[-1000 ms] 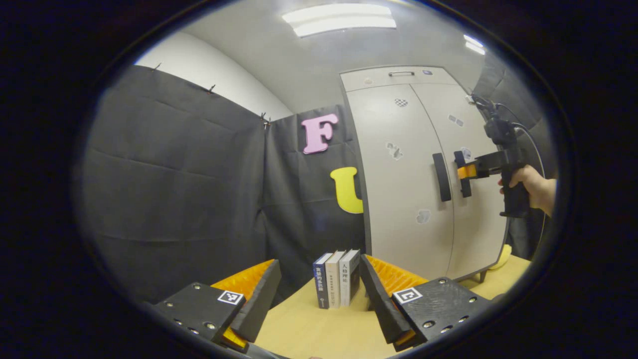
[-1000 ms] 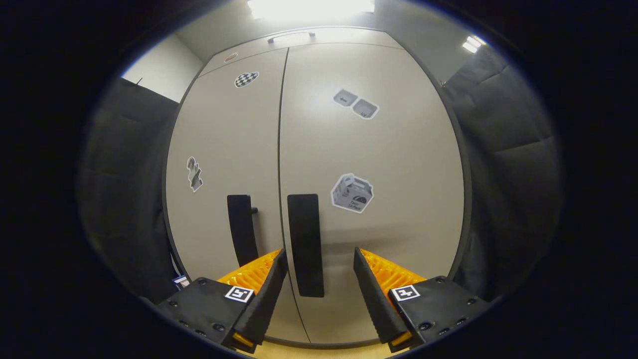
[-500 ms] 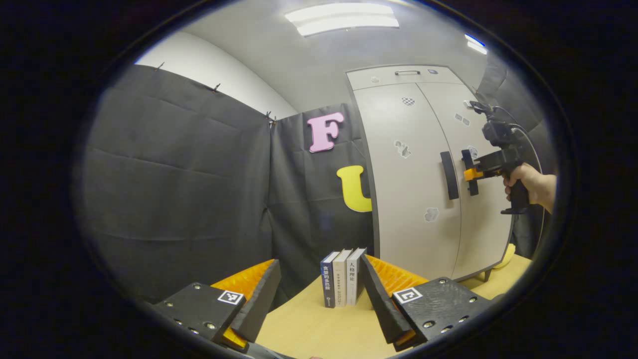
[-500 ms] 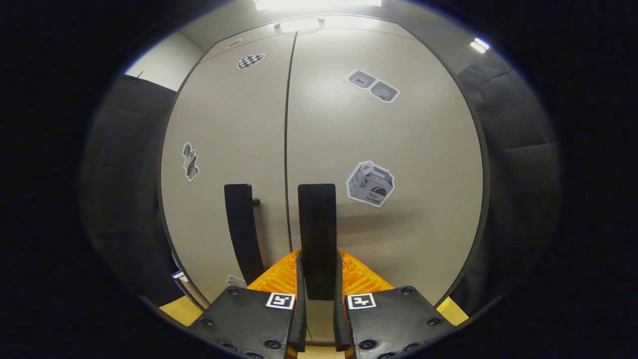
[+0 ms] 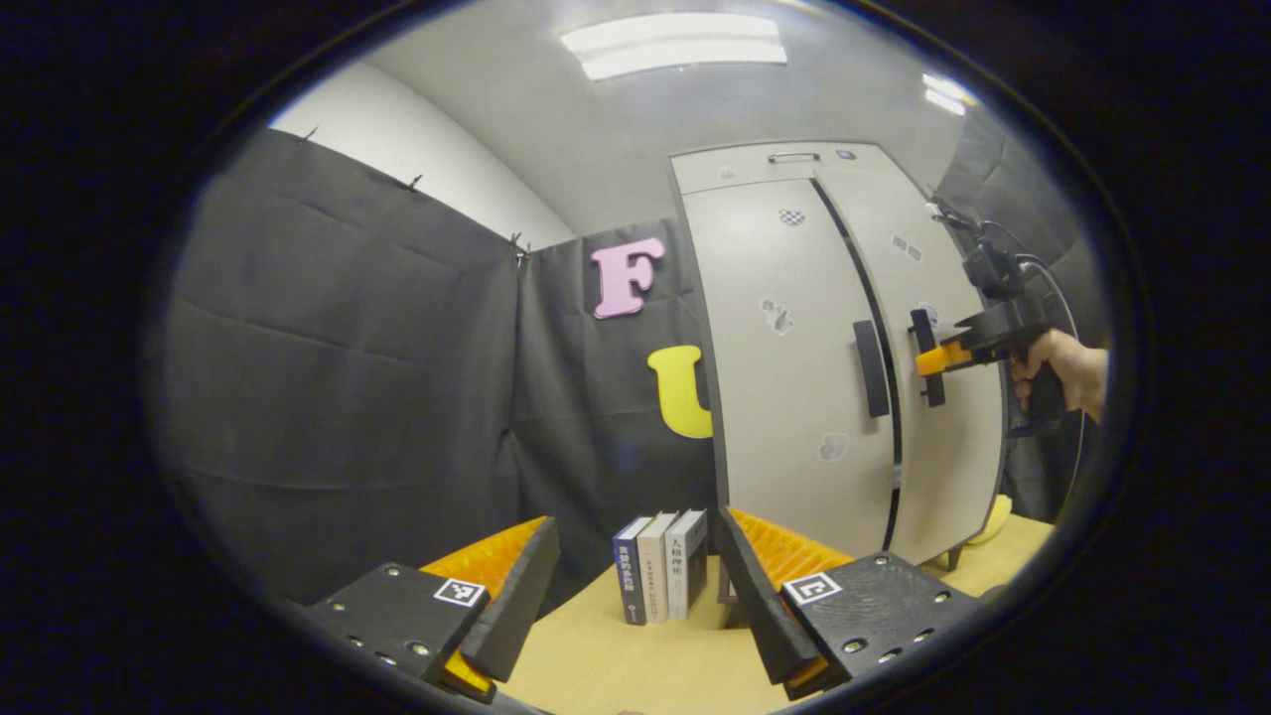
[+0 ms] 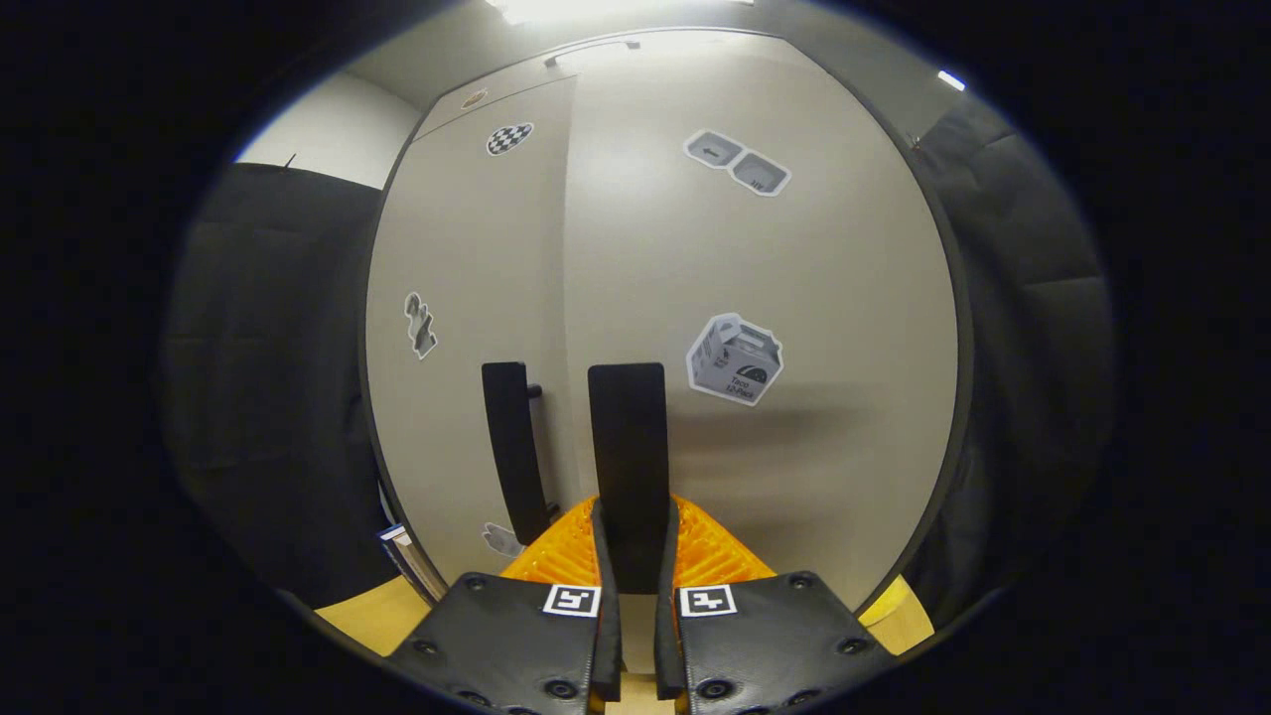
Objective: Open the right door of the double-door shoe cabinet with the right hand, and open the left door with the left hand.
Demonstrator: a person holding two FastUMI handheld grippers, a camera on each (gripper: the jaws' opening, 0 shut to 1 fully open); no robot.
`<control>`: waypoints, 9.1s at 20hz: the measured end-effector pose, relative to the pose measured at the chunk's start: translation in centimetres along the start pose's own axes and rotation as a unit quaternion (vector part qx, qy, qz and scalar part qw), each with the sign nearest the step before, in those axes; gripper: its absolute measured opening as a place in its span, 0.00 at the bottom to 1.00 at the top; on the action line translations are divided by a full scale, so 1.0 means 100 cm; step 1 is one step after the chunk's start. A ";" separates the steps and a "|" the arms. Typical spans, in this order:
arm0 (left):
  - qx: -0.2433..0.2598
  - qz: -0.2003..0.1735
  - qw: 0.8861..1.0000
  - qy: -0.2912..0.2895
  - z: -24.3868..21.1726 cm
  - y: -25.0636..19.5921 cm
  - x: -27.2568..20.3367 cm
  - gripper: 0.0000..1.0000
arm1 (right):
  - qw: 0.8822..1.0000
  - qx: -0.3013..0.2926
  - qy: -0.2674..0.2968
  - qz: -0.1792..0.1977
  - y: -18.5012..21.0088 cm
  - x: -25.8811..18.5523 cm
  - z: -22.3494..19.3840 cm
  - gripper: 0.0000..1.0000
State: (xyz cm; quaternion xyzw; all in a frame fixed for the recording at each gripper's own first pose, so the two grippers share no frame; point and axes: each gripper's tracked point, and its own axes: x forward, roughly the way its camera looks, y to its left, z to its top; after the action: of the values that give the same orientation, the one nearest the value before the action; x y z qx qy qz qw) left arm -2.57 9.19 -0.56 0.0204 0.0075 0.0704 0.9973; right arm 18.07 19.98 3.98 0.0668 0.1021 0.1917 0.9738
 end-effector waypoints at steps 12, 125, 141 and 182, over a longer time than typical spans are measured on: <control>0.000 -0.069 0.998 -0.015 0.016 -0.071 0.006 0.93 | 0.999 -0.005 0.022 0.045 -0.020 -0.074 -0.003 0.15; -0.071 -0.215 0.970 0.086 0.066 -0.242 0.152 0.13 | 0.971 0.014 0.001 -0.238 -0.323 -0.270 -0.050 0.98; -0.076 -0.224 0.968 0.083 0.078 -0.167 0.106 0.14 | 0.975 0.009 -0.011 -0.221 -0.281 -0.248 -0.035 0.98; -0.058 -0.119 0.990 0.039 0.091 0.035 0.027 0.00 | 0.982 -0.049 -0.029 -0.182 -0.133 -0.313 -0.013 0.97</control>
State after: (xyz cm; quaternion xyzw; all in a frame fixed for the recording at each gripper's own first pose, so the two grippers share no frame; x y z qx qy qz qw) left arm -0.18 12.64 8.66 -0.0416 0.0442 -0.0473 0.9970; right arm -5.77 -4.17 5.89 0.0045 0.0750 0.0145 0.9971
